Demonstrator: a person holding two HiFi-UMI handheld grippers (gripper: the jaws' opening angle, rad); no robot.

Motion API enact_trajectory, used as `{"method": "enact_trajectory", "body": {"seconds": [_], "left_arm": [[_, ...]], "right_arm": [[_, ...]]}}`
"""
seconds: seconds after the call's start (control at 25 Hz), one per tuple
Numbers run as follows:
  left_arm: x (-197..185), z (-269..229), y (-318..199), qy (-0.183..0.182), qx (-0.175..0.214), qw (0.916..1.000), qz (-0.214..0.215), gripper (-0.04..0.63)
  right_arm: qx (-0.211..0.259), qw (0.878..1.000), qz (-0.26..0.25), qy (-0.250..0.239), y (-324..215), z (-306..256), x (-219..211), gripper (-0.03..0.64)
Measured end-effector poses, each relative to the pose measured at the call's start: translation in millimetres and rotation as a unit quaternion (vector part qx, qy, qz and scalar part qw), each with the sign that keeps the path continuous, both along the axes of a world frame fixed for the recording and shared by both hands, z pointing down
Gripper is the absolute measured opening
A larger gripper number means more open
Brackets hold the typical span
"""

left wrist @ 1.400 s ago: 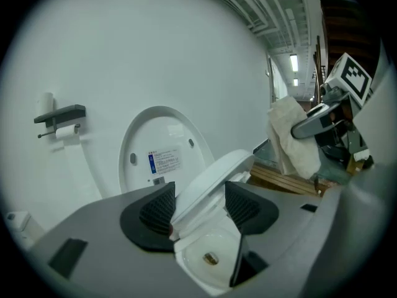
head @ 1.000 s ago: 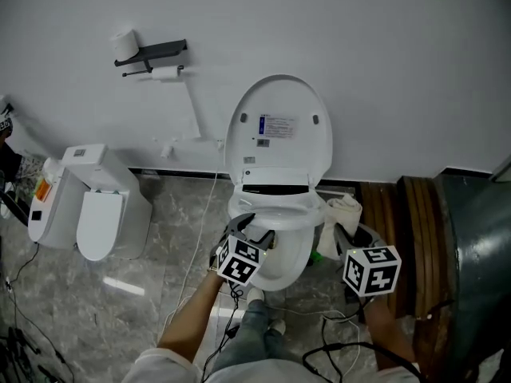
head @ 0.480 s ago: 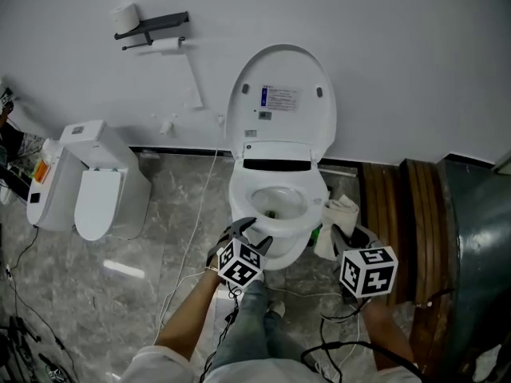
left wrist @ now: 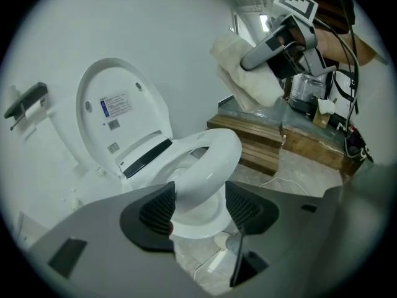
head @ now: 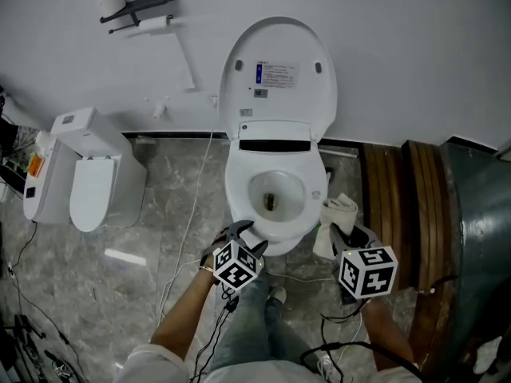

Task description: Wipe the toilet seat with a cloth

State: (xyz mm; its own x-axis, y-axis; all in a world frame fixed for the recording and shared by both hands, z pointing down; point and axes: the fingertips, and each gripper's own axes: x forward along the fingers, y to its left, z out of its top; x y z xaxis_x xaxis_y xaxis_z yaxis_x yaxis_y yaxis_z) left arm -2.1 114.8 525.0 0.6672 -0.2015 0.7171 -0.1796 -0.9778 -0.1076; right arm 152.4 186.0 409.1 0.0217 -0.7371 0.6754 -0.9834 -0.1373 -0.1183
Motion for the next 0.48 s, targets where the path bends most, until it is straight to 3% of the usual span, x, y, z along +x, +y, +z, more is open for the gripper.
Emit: {"method": "enact_trajectory", "body": {"seconds": [0.24, 0.48], "left_arm": [[-7.5, 25.0, 11.3, 0.052, -0.077, 0.9953, -0.028, 0.273], [-13.5, 62.4, 22.9, 0.039, -0.102, 0.9936, -0.031, 0.273]], "right_arm": [[-0.024, 1.000, -0.001, -0.011, 1.2, 42.2, -6.4, 0.109], [-0.042, 0.999, -0.004, -0.023, -0.9, 83.1, -16.9, 0.109]]}}
